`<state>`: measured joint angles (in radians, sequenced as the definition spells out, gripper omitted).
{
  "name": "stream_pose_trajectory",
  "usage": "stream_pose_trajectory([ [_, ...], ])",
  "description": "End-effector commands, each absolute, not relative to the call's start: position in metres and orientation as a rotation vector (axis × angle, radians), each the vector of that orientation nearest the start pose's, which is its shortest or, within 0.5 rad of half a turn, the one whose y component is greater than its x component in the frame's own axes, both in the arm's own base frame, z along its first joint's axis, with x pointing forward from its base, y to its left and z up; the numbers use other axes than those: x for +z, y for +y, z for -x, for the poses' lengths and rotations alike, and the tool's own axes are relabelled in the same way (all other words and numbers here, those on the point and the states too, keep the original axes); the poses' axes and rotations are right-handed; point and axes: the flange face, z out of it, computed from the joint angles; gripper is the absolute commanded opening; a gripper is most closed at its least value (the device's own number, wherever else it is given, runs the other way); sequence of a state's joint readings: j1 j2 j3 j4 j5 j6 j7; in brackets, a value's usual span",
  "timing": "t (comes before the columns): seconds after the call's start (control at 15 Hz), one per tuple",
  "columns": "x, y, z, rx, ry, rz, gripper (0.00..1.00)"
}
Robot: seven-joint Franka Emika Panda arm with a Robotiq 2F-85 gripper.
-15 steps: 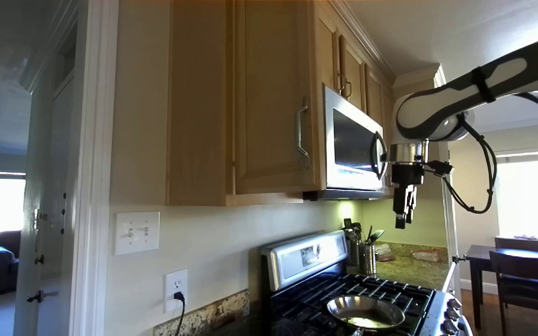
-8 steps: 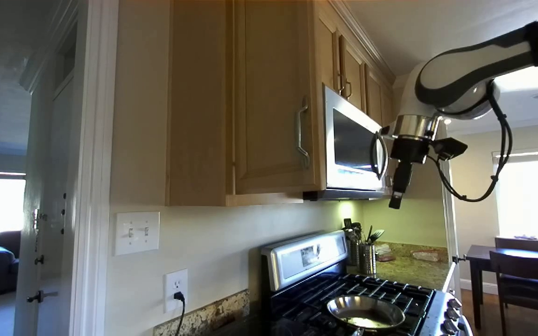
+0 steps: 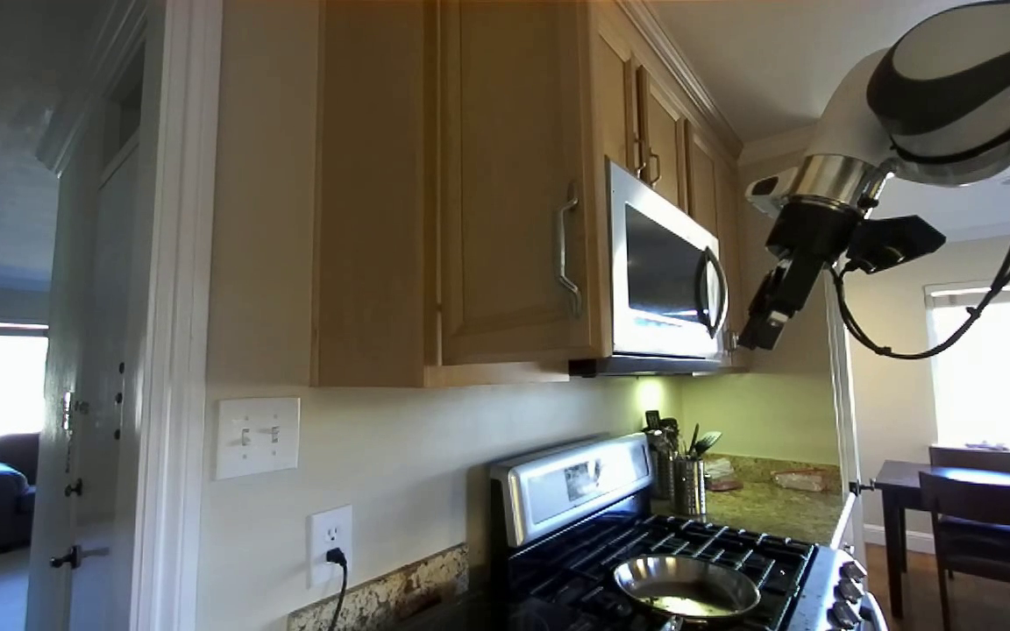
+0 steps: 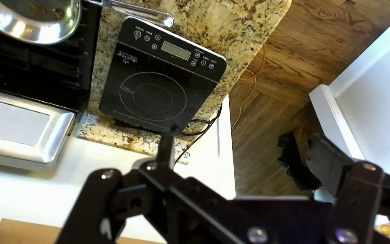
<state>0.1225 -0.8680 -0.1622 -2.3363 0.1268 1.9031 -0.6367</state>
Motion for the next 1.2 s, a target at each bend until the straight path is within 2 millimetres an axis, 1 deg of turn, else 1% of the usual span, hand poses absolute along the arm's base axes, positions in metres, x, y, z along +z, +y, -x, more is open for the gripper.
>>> stream_pose_trajectory([
  [0.0,0.660,-0.026,-0.312,-0.728,-0.890,2.810,1.00],
  [0.2,0.657,-0.025,-0.312,-0.720,-0.900,2.804,1.00],
  [0.33,0.656,-0.013,-0.309,-0.735,-0.933,2.752,1.00],
  [0.53,0.665,0.016,-0.306,-0.798,-0.975,2.681,1.00],
  [0.8,0.670,0.048,-0.307,-0.820,-1.029,2.614,1.00],
  [1.13,0.678,0.080,-0.302,-0.836,-1.083,2.543,1.00],
])
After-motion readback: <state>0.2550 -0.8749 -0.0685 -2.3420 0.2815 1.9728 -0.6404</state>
